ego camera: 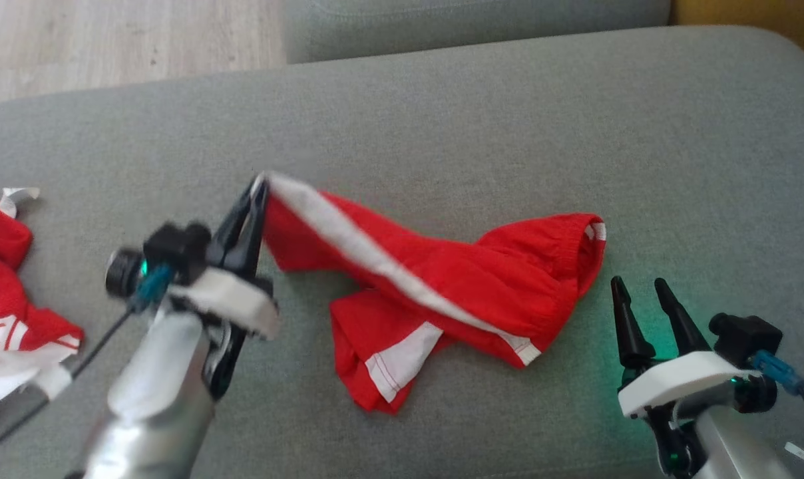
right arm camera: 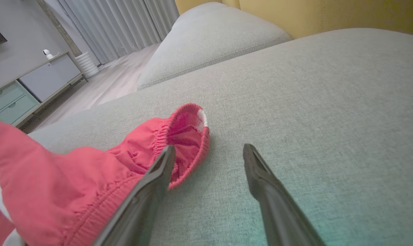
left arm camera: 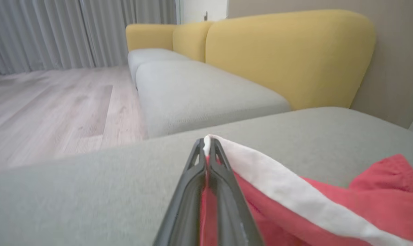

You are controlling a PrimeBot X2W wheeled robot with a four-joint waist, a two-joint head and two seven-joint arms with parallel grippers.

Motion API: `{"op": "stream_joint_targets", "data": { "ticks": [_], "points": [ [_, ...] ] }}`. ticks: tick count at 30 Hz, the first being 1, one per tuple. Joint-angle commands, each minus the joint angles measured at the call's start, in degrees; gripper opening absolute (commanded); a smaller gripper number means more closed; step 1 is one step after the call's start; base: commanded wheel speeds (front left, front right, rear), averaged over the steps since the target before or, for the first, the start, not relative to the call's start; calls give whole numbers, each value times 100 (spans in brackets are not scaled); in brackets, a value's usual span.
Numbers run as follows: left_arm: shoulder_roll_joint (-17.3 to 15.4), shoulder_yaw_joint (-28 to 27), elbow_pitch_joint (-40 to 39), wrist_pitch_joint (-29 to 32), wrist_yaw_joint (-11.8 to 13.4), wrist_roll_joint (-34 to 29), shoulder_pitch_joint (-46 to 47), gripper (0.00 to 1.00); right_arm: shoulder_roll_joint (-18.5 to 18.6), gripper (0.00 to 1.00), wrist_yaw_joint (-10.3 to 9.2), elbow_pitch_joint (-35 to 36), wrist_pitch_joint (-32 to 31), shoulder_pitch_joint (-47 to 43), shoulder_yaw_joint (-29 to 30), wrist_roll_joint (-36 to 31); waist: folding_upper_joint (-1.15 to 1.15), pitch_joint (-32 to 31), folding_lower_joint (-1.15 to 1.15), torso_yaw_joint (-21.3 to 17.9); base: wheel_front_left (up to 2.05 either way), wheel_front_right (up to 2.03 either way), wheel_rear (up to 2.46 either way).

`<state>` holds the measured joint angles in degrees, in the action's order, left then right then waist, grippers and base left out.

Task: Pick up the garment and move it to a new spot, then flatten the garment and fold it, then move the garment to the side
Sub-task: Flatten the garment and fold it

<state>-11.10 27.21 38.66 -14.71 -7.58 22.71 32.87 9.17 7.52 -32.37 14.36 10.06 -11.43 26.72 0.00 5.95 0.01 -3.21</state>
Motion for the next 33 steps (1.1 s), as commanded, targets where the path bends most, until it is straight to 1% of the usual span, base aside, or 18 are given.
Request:
{"op": "stream_joint_targets", "data": {
  "ticks": [1, 2, 3, 4, 5, 8, 12, 15, 19, 22, 25, 31, 32, 33],
  "points": [
    [-187, -247, -69, -29, 10, 52, 52, 0, -12, 100, -3, 141, 63, 240, -140, 39, 0, 63, -1, -16, 0, 0, 0],
    [-195, -286, -27, -29, 10, 78, -9, 0, -6, 100, -3, 143, 63, 248, -163, 43, 0, 93, -1, -10, 0, 0, 0],
    [-197, -352, -3, -29, 10, 87, -74, 21, -3, 100, -3, 153, 63, 258, -193, 52, 0, 120, -1, 0, 0, 0, 0],
    [-192, -415, 18, -29, 10, 81, -145, 63, 3, 100, -3, 160, 63, 270, -230, 62, 0, 141, -1, 14, 0, 0, 0],
    [-195, -501, 41, -29, 10, 42, -216, 100, 11, 100, -3, 168, 63, 282, -270, 72, 0, 153, -1, 27, 0, 0, 0],
    [-119, -928, -1, -29, 69, -84, -498, 100, 33, 100, -3, 190, 63, 292, -374, 132, 0, 147, -1, 73, 0, 0, 0],
    [146, -1495, -293, -29, 163, -293, -1083, 100, 30, 100, -3, 239, 63, 192, -542, 242, 0, 45, -1, 155, 0, 0, 0],
    [395, -1846, -610, -29, 143, -466, -1528, 100, 27, 100, -3, 307, 63, 35, -696, 432, 0, -43, -1, 230, 0, 0, 0],
    [662, -2103, -1034, -29, 83, -637, -2061, 100, 49, 100, -3, 386, 63, -202, -988, 693, 0, -115, -1, 318, 0, 0, 0],
    [768, -2135, -1282, -29, 48, -726, -2373, 100, 91, 100, -3, 407, 63, -329, -1231, 866, 0, -141, -1, 370, 0, 0, 0],
    [808, -2137, -1461, -29, 29, -739, -2595, 100, 124, 100, -3, 427, 63, -391, -1416, 1027, 0, -171, -1, 404, 0, 0, 0],
    [820, -1980, -1650, -29, 16, -556, -2793, 100, 156, 100, -3, 535, 63, -334, -1529, 1234, 0, -199, -1, 451, 0, 0, 0],
    [820, -1961, -1665, -29, 16, -539, -2804, 100, 161, 98, -3, 535, 63, -309, -1519, 1255, 0, -197, -1, 460, 0, 0, 0],
    [821, -1929, -1681, -29, 15, -509, -2811, 100, 178, 15, -3, 503, 63, -234, -1493, 1282, 0, -178, -1, 483, 0, 0, 0]
  ]
}}
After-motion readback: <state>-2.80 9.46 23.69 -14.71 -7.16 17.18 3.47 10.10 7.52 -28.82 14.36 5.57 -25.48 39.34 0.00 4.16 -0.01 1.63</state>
